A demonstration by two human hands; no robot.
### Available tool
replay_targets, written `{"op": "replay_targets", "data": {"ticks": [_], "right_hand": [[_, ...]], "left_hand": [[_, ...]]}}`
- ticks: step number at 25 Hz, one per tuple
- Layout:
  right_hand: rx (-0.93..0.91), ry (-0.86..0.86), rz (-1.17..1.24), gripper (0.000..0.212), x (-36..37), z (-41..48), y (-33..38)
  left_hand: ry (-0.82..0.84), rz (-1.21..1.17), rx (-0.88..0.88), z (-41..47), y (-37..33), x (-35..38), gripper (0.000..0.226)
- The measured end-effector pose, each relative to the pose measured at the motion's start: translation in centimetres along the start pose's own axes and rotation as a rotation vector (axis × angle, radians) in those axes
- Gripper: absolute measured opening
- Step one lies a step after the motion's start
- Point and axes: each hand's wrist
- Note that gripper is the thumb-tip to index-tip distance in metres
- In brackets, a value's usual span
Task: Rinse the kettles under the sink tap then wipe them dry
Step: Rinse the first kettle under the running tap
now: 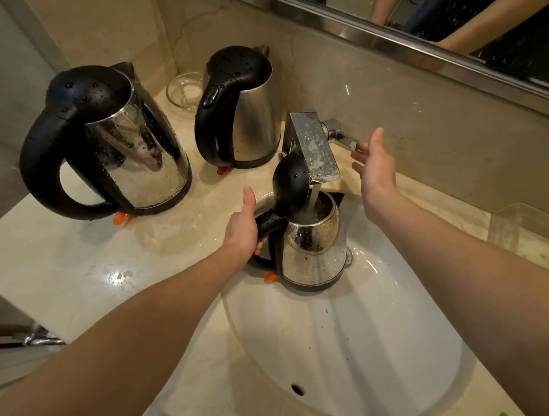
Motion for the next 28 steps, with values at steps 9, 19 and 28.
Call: {"op": "replay_targets", "data": {"ticks": [9, 19, 28], "right_hand": [[-0.009, -0.066, -0.045, 0.069, 0.4, -0.5, 0.1], [-0.058, -0.125, -0.149, 0.073, 1.2, -2.7, 0.2], [0.242, -0.095, -0.037, 0.066, 0.0, -2.6, -4.8]], "left_hand": [[0.014, 0.014, 0.0, 0.0, -0.1, 0.0, 0.089], [0.008, -0.003, -0.003, -0.3, -0.3, -0.1, 0.08], [0.015, 0.002, 0.02, -0.6, -0.2, -0.1, 0.079]]}}
Point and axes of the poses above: each hand's wrist, its own z-axis towards the middle knuckle, its own x-axis out of the palm, y = z × x, and after that the axes turned 2 degrees about y, right-handed
